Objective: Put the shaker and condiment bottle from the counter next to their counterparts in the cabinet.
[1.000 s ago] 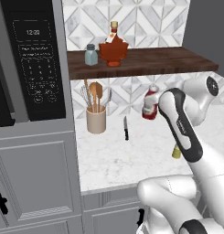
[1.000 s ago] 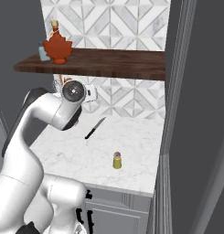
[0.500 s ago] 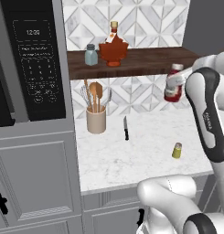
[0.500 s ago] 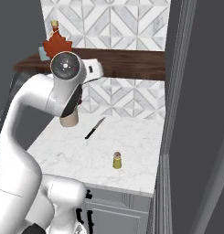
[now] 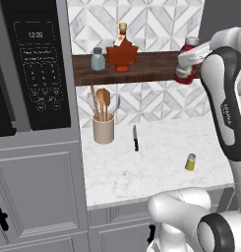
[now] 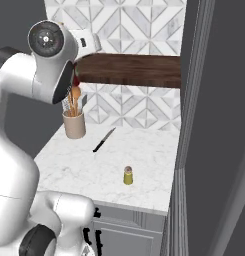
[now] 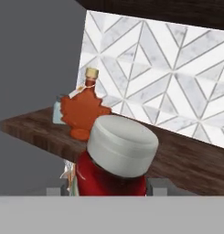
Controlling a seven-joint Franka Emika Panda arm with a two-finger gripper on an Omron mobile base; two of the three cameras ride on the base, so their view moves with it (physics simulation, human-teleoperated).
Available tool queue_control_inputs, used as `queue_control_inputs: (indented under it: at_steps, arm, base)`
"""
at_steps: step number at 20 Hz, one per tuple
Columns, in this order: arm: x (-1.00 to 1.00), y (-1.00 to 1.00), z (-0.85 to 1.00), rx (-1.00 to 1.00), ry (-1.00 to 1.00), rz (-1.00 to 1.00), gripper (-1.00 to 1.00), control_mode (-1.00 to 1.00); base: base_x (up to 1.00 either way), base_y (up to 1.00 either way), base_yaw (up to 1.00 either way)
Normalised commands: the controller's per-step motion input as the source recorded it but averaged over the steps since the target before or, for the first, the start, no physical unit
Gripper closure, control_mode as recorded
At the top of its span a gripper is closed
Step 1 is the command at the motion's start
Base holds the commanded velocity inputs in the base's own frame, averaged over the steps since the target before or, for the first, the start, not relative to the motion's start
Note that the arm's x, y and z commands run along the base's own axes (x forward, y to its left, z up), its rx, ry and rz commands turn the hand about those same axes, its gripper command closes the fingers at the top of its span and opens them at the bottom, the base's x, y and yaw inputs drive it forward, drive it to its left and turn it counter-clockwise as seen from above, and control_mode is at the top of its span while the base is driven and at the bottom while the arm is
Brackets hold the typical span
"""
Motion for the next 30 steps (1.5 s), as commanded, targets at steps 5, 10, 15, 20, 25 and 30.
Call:
queue_control_inputs:
  at_steps: [5,10,15,20,25,30]
  arm:
    - [0.17,-0.02,0.03,0.00,0.00,0.00,1.00,-1.00]
    - [0.44,0.00,0.01,0.00,-0.03,0.00,1.00,-1.00]
    - [0.60,0.27,0.00,0.00,-0.02,0.02,1.00,-1.00]
    - [0.55,0.19,0.00,0.00,0.00,0.03,1.00,-1.00]
    - [0.43,-0.01,0.00,0.00,0.00,0.02,1.00,-1.00]
    - [0.26,0.07,-0.02,0.00,0.00,0.00,1.00,-1.00]
  base:
    - [0.00,0.00,0.00]
    - [0.00,0.00,0.00]
    - [0.00,0.00,0.00]
    - [0.00,0.00,0.00]
    - [0.00,0.00,0.00]
    - [0.00,0.00,0.00]
